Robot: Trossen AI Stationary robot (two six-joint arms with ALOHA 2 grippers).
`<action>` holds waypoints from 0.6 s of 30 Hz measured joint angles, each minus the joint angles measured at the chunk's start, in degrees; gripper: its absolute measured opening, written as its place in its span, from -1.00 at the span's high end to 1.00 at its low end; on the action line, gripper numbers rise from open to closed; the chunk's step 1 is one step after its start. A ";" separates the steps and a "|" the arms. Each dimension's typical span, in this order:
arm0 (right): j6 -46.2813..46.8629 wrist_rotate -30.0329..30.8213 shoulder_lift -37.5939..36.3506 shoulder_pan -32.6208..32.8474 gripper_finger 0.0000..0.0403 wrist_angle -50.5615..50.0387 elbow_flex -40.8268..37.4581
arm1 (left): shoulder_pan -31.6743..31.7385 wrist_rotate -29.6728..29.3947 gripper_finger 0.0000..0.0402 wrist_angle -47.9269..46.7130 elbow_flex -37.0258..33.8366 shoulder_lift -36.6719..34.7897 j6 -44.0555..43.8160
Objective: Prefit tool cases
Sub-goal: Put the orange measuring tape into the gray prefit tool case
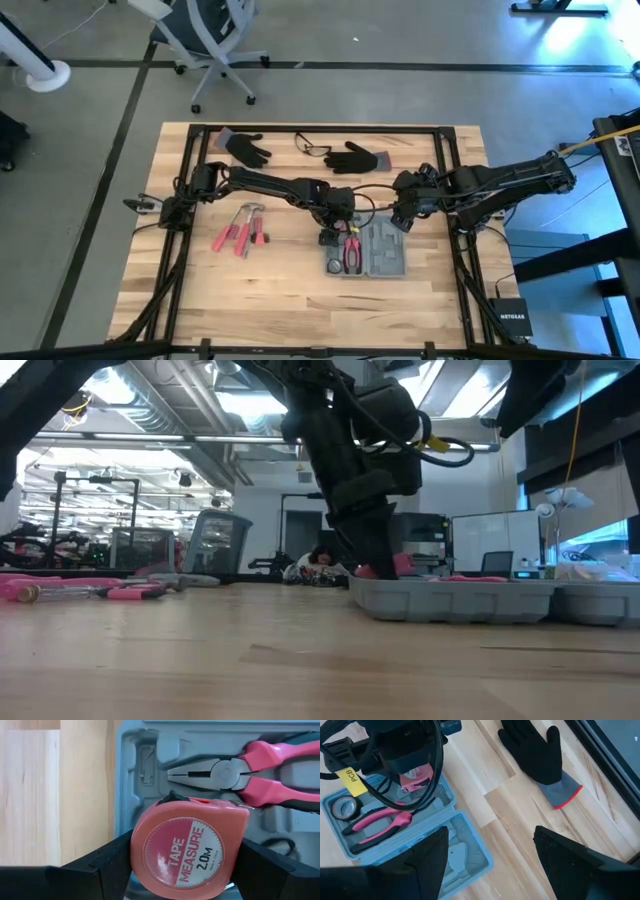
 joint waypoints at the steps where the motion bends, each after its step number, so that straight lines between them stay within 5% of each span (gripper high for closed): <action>1: -0.01 0.00 0.00 -0.01 -0.40 0.00 0.00 | 0.00 0.00 -0.41 0.11 -0.02 0.00 0.16; 10: -0.15 0.48 0.00 0.01 -0.40 0.01 0.00 | -0.20 3.16 -0.42 0.07 -0.06 0.00 0.22; 18: -0.14 0.52 0.00 -0.01 -0.40 0.02 0.00 | -0.26 4.94 -0.76 0.13 -0.06 0.00 -0.54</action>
